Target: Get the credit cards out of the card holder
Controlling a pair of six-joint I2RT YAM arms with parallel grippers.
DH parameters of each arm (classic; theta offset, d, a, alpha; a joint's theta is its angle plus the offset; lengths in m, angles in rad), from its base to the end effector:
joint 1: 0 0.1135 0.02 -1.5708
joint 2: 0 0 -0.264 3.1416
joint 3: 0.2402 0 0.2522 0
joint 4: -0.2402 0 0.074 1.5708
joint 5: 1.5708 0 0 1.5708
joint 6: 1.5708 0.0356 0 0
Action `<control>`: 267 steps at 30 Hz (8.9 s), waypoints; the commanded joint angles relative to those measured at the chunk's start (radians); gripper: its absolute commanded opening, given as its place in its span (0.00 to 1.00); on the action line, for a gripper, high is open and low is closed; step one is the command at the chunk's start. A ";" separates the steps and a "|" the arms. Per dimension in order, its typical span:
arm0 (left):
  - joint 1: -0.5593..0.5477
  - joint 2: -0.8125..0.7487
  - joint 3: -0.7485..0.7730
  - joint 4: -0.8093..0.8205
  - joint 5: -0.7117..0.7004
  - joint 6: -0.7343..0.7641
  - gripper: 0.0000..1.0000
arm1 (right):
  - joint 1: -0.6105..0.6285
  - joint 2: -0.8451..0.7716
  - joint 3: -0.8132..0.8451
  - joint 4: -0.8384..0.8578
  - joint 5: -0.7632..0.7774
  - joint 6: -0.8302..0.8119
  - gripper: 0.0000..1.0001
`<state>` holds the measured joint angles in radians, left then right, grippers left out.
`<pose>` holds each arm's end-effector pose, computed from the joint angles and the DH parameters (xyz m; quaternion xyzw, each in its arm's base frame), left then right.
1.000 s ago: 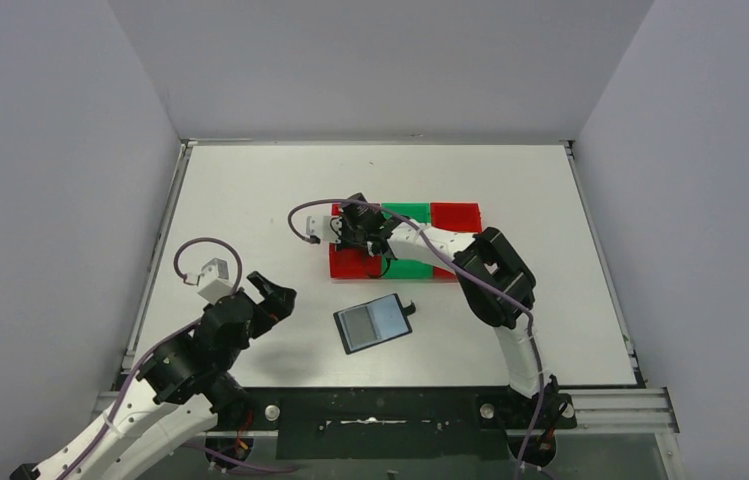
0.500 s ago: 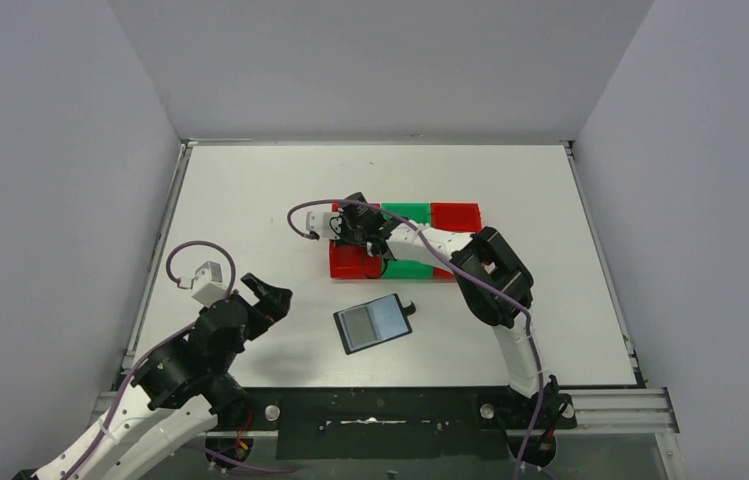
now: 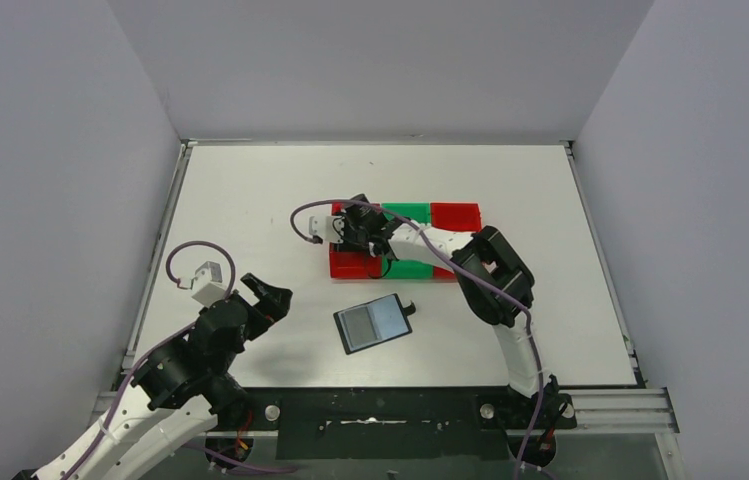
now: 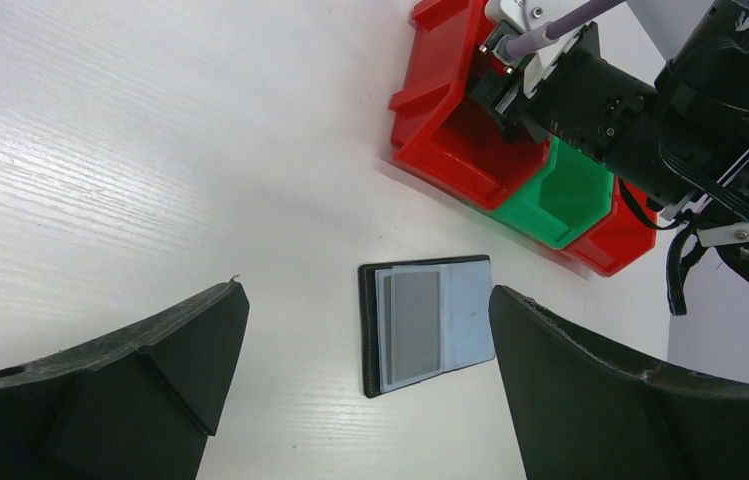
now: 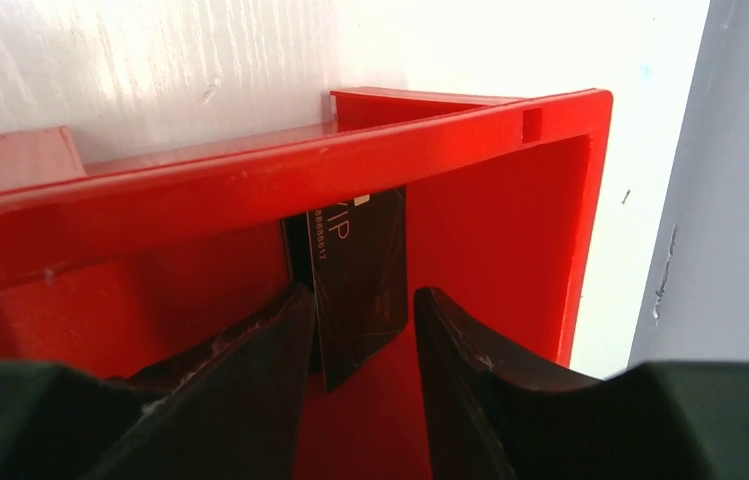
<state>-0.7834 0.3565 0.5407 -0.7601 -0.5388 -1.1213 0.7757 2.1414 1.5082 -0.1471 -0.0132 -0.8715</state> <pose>0.0767 -0.0507 0.2525 -0.2676 0.8137 -0.2392 0.4573 0.3377 0.3319 0.1620 -0.6787 0.6253 -0.0124 0.3849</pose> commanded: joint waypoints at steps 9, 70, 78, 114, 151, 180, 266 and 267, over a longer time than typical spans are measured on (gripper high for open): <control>0.005 0.010 0.016 0.038 0.010 -0.005 0.93 | -0.012 -0.038 0.008 0.023 -0.002 0.030 0.49; 0.009 0.108 0.002 0.070 0.039 -0.068 0.94 | 0.305 -0.351 -0.406 -0.165 0.217 1.648 0.60; 0.009 0.110 -0.018 0.095 0.060 -0.080 0.94 | 0.311 -0.319 -0.402 -0.196 0.239 1.669 0.46; 0.022 0.499 -0.114 0.635 0.498 0.018 0.84 | 0.062 -0.483 -0.864 0.441 -0.203 1.893 0.00; 0.036 0.953 -0.060 1.072 0.786 0.015 0.32 | 0.006 -0.619 -0.862 0.359 -0.210 1.893 0.25; 0.012 0.994 0.035 0.884 0.702 0.080 0.41 | 0.049 -0.895 -0.906 0.161 0.033 1.840 0.33; -0.052 1.209 -0.008 1.062 0.679 -0.018 0.00 | 0.013 -0.628 -0.964 0.146 -0.062 1.941 0.19; -0.053 1.201 -0.010 1.052 0.677 -0.015 0.00 | 0.013 -0.629 -0.964 0.146 -0.060 1.940 0.20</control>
<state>-0.8078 1.5597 0.5453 0.2459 0.0807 -1.1435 0.7818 1.4704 0.5755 0.0486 -0.0959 1.0794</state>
